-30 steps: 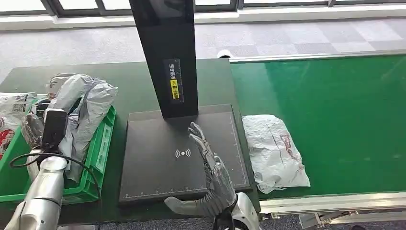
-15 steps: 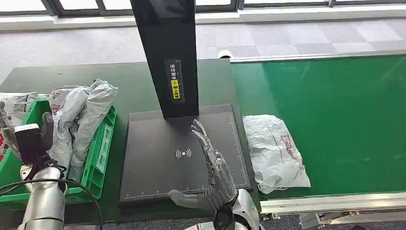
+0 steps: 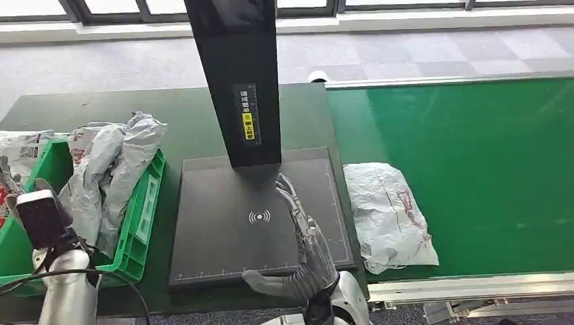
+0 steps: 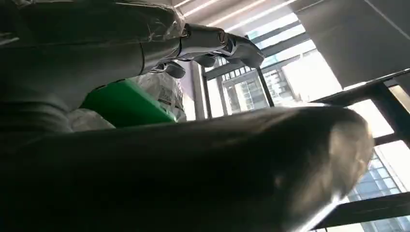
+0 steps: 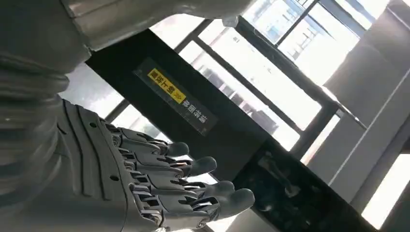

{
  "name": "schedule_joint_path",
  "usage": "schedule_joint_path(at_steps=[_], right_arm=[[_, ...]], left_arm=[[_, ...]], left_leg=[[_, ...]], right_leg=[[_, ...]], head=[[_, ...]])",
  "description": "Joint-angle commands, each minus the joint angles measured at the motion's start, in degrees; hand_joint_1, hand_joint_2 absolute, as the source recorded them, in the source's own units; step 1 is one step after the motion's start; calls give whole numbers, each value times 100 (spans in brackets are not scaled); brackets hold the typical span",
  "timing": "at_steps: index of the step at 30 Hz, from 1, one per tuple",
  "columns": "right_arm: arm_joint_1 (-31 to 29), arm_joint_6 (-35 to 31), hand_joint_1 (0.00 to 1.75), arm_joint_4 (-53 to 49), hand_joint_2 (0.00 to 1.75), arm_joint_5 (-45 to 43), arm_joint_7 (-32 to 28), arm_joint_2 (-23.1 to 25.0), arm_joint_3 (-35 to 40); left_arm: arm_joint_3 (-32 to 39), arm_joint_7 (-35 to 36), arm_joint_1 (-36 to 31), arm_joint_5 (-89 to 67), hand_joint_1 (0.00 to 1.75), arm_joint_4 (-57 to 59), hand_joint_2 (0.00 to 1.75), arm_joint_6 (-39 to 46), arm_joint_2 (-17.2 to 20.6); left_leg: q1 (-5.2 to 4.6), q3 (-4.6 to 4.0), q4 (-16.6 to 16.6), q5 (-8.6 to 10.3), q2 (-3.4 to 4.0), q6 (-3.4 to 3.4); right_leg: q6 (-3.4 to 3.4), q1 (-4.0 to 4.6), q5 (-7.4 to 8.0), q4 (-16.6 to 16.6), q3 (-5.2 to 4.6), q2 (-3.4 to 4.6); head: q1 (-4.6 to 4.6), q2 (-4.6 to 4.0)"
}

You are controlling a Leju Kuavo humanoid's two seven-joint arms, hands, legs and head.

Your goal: Moved the parcel from conveyor to table for the left to box.

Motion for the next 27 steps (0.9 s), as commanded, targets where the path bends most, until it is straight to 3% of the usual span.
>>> schedule_joint_path(at_steps=[1, 2, 5, 6, 11, 15, 27], right_arm=[[20, -105, 0, 665, 175, 1858, 1927, -70, -1312], [-28, -152, 0, 937, 175, 2065, 2146, -126, -1675], [-4, -133, 0, 1425, 175, 2289, 2149, -221, -2541], [46, -303, 0, 1571, 175, 2680, 2412, -287, -2853], [92, -64, 0, 1958, 175, 2992, 2614, -454, -3703], [180, -35, 0, 1855, 175, 3016, 2603, -428, -3883], [139, 56, 0, 1892, 175, 3351, 2913, -515, -4460]], left_arm=[[-1015, -363, 924, 1244, 0, -1426, 0, -902, -460], [-1221, -363, 1150, 1398, 0, -1798, 0, -845, -623], [-2067, -363, 1633, 1686, 0, -2428, 0, -883, -681], [-2305, -363, 1739, 1788, 0, -2549, 0, -994, -697], [-2872, -354, 1670, 1610, 0, -2345, 0, -870, -731], [-2832, -363, 1393, 1736, 0, -1925, 0, -1039, -730], [-2505, -363, 1257, 1957, 0, -2161, 0, -1475, -803]], left_leg=[[-1, -4, -4, 5, -9, 5], [2, -9, -1, 3, -6, 7], [-3, -2, -15, 6, 1, 13], [-3, -3, -20, 9, -3, 17], [-11, -5, -16, -1, -37, 29], [-15, -7, -12, -10, -31, 35], [-25, -14, -4, -15, -2, 32]], right_leg=[[3, 0, 1, -7, 2, -12], [4, 3, 3, -10, -1, -10], [7, -1, 10, -27, 3, -10], [9, 0, 12, -38, 5, -19], [13, -4, 3, -45, 20, -47], [11, -10, 0, -34, 13, -45], [12, -6, 0, -23, -8, -18]], head=[[0, 0], [0, 0], [0, 0], [0, 0], [0, 0], [0, 0], [0, 0]])
